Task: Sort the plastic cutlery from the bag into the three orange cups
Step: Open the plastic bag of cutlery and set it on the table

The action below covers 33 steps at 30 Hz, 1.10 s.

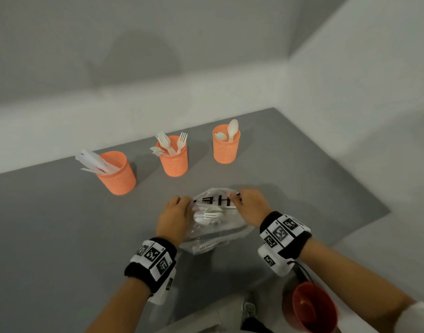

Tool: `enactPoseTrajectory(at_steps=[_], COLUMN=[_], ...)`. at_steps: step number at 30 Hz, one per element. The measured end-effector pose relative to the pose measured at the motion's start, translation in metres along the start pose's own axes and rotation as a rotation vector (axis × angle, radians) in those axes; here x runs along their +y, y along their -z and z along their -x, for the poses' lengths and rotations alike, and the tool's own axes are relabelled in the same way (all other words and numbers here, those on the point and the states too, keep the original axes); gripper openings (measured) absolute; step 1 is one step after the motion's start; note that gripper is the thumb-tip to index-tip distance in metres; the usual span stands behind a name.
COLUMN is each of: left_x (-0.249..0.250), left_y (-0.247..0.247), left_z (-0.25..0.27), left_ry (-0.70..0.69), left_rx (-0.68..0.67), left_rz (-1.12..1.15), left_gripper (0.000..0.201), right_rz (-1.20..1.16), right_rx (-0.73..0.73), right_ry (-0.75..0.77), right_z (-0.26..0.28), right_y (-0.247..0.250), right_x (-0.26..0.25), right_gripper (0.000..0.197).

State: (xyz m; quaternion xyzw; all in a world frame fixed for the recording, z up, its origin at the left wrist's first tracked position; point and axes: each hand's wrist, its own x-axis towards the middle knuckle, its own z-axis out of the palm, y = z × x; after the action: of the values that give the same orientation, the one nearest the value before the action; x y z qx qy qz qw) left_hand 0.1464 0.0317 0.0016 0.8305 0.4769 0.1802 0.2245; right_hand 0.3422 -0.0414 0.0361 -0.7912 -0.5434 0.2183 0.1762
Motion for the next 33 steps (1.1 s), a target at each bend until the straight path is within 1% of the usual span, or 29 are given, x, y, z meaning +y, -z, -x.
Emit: enactPoseTrajectory(at_steps=[2, 3, 4, 5, 7, 8, 9, 10, 11, 13, 14, 16, 18, 20, 21, 22, 23, 24, 25, 26, 27, 29, 31, 32, 33], left_x=[0.003, 0.000, 0.000, -0.001, 0.001, 0.004, 0.006, 0.009, 0.012, 0.013, 0.013, 0.008, -0.004, -0.011, -0.013, -0.015, -0.017, -0.018, -0.017, -0.015, -0.012, -0.010, -0.012, -0.017, -0.022], left_y=[0.004, 0.005, 0.007, 0.008, 0.012, 0.015, 0.018, 0.022, 0.026, 0.030, 0.031, 0.024, 0.012, 0.007, 0.008, 0.011, 0.016, 0.024, 0.031, 0.039, 0.046, 0.054, 0.051, 0.045, 0.039], left_z=[-0.007, -0.013, -0.019, -0.025, -0.033, -0.035, -0.039, -0.042, -0.046, -0.055, -0.058, -0.061, -0.060, -0.055, -0.051, -0.047, -0.043, -0.037, -0.030, -0.022, -0.012, 0.011, 0.034, 0.043, 0.051], left_ry=[0.020, 0.043, 0.089, 0.153, 0.289, 0.355, 0.414, 0.458, 0.484, 0.510, 0.517, 0.506, 0.480, 0.449, 0.420, 0.361, 0.267, 0.147, 0.020, -0.097, -0.210, -0.423, -0.606, -0.674, -0.709], left_rx=[0.008, -0.008, -0.038, -0.077, -0.144, -0.178, -0.203, -0.210, -0.205, -0.195, -0.200, -0.195, -0.145, -0.091, -0.059, -0.007, 0.070, 0.158, 0.223, 0.231, 0.187, 0.020, -0.131, -0.179, -0.218], left_rz=[0.050, 0.084, 0.147, 0.249, 0.501, 0.593, 0.656, 0.688, 0.710, 0.716, 0.692, 0.566, 0.420, 0.349, 0.306, 0.262, 0.235, 0.244, 0.287, 0.332, 0.355, 0.282, 0.076, -0.053, -0.175], left_gripper=[0.035, 0.035, 0.037, 0.038, 0.040, 0.041, 0.041, 0.043, 0.044, 0.040, 0.037, 0.035, 0.034, 0.039, 0.038, 0.034, 0.029, 0.023, 0.016, 0.010, 0.008, 0.009, 0.014, 0.022, 0.031], right_rz=[-0.041, -0.095, -0.198, -0.356, -0.678, -0.769, -0.816, -0.847, -0.870, -0.892, -0.900, -0.883, -0.741, -0.486, -0.338, -0.197, -0.077, 0.023, 0.106, 0.179, 0.252, 0.395, 0.517, 0.579, 0.637], right_rx=[-0.051, -0.054, -0.068, -0.083, -0.148, -0.190, -0.216, -0.223, -0.223, -0.214, -0.187, -0.111, -0.038, 0.031, 0.073, 0.142, 0.184, 0.190, 0.161, 0.101, 0.038, -0.075, -0.151, -0.186, -0.206], right_ry=[0.009, 0.008, -0.022, -0.066, -0.203, -0.282, -0.328, -0.337, -0.329, -0.308, -0.305, -0.277, -0.188, -0.069, 0.016, 0.160, 0.346, 0.542, 0.721, 0.865, 0.972, 1.092, 1.129, 1.123, 1.107], right_z=[-0.008, -0.010, -0.014, -0.017, -0.026, -0.030, -0.033, -0.036, -0.039, -0.041, -0.042, -0.043, -0.042, -0.041, -0.038, -0.035, -0.030, -0.024, -0.017, -0.009, -0.003, 0.004, 0.007, 0.008, 0.009], right_y=[-0.001, -0.001, -0.001, 0.002, 0.008, 0.011, 0.013, 0.015, 0.015, 0.020, 0.022, 0.017, 0.008, -0.001, -0.001, 0.003, 0.009, 0.017, 0.023, 0.026, 0.026, 0.023, 0.019, 0.018, 0.017], right_x=[0.000, 0.000, 0.002, 0.003, 0.006, 0.009, 0.011, 0.014, 0.017, 0.016, 0.016, 0.019, 0.022, 0.030, 0.032, 0.034, 0.034, 0.031, 0.028, 0.025, 0.024, 0.026, 0.030, 0.031, 0.032], right_gripper=[0.050, 0.051, 0.051, 0.050, 0.037, 0.040, 0.048, 0.055, 0.059, 0.063, 0.060, 0.045, 0.028, 0.022, 0.016, 0.016, 0.018, 0.021, 0.025, 0.029, 0.032, 0.042, 0.053, 0.060, 0.069])
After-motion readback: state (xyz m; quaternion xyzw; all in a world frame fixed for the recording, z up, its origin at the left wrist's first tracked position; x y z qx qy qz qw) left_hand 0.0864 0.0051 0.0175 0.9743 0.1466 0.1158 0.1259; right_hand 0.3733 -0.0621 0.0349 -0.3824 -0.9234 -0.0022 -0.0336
